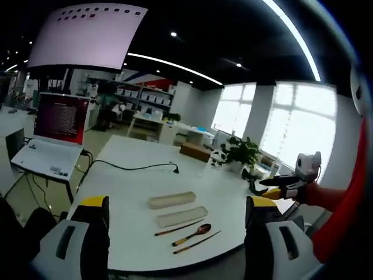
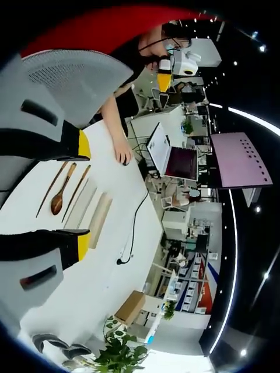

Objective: Arrange the utensils inside the cutlery case until each visible utensil rests in its matching compartment.

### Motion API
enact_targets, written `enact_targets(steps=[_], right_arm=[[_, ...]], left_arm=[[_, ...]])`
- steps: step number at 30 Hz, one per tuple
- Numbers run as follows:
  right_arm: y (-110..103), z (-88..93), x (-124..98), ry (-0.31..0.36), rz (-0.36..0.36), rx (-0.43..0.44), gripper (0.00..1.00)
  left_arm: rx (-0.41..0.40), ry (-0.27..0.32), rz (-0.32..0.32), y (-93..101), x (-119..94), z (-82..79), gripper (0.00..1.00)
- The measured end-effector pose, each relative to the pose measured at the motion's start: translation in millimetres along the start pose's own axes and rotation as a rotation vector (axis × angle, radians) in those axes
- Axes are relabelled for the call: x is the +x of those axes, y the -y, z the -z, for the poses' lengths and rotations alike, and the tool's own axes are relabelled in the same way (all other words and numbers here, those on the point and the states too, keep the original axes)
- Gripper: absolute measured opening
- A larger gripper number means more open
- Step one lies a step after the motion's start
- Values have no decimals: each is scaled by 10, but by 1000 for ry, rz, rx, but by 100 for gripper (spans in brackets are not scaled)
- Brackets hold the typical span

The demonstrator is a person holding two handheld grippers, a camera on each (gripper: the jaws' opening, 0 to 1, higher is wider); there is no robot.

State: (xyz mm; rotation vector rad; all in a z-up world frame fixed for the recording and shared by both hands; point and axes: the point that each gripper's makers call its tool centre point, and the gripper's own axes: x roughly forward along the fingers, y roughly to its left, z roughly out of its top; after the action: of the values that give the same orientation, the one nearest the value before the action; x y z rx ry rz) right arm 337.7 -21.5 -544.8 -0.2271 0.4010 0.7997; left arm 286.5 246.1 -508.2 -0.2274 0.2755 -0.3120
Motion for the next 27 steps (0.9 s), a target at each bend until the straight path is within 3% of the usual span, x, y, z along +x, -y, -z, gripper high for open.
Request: enact_targets(steps=[6, 13, 19, 27], right_arm=[[42, 69, 97, -54, 23, -124, 41], [-9, 96, 214, -93, 11, -127, 40], [-8, 104, 330, -138, 20, -174, 38], [22, 14, 503, -109, 20, -169, 38]], left_arm=[[46, -25, 9, 39, -11, 73, 100], [64, -53, 2, 11, -11, 180, 99], [21, -27, 5, -26, -29, 162, 100], [43, -51, -20, -42, -100, 236, 99]])
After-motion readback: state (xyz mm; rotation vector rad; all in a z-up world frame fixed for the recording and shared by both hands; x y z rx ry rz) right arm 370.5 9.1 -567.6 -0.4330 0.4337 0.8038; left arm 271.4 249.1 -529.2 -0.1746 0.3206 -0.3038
